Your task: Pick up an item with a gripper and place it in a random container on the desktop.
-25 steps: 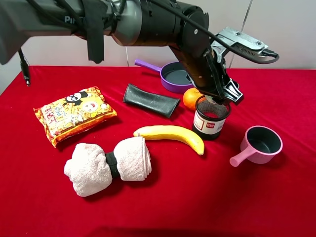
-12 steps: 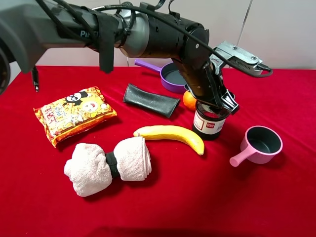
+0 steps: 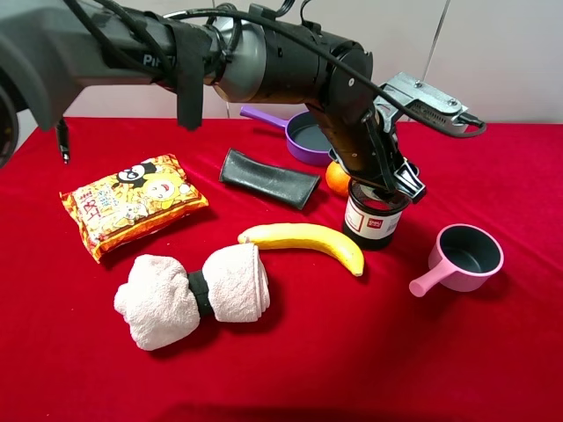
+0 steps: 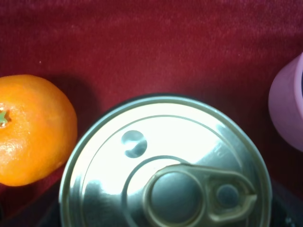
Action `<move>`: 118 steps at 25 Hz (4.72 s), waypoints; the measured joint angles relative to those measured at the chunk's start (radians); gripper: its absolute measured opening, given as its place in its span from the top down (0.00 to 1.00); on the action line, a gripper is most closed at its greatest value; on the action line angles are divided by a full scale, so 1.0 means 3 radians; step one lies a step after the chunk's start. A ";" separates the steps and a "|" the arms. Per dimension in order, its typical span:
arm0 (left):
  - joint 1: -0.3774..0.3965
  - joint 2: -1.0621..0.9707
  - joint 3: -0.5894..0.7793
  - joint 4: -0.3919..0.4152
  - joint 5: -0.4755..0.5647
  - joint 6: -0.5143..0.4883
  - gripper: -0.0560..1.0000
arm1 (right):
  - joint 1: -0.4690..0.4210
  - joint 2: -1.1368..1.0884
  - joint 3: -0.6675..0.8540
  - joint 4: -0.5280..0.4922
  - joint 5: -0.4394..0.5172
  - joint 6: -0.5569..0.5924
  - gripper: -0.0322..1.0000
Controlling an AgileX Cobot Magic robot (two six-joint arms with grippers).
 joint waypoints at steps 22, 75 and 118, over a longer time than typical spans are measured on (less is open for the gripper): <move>0.0000 0.0000 0.0000 0.0000 -0.0025 -0.0009 0.22 | 0.0000 0.0000 0.0000 0.0000 0.0000 0.0000 0.30; 0.0000 -0.2056 0.1306 0.0389 0.1292 -0.0533 0.01 | 0.0000 0.0000 0.0000 0.0000 0.0000 0.0000 0.30; 0.0000 -0.5220 0.4192 0.0864 0.1757 -0.1476 0.01 | 0.0000 0.0000 0.0000 0.0000 0.0000 0.0000 0.30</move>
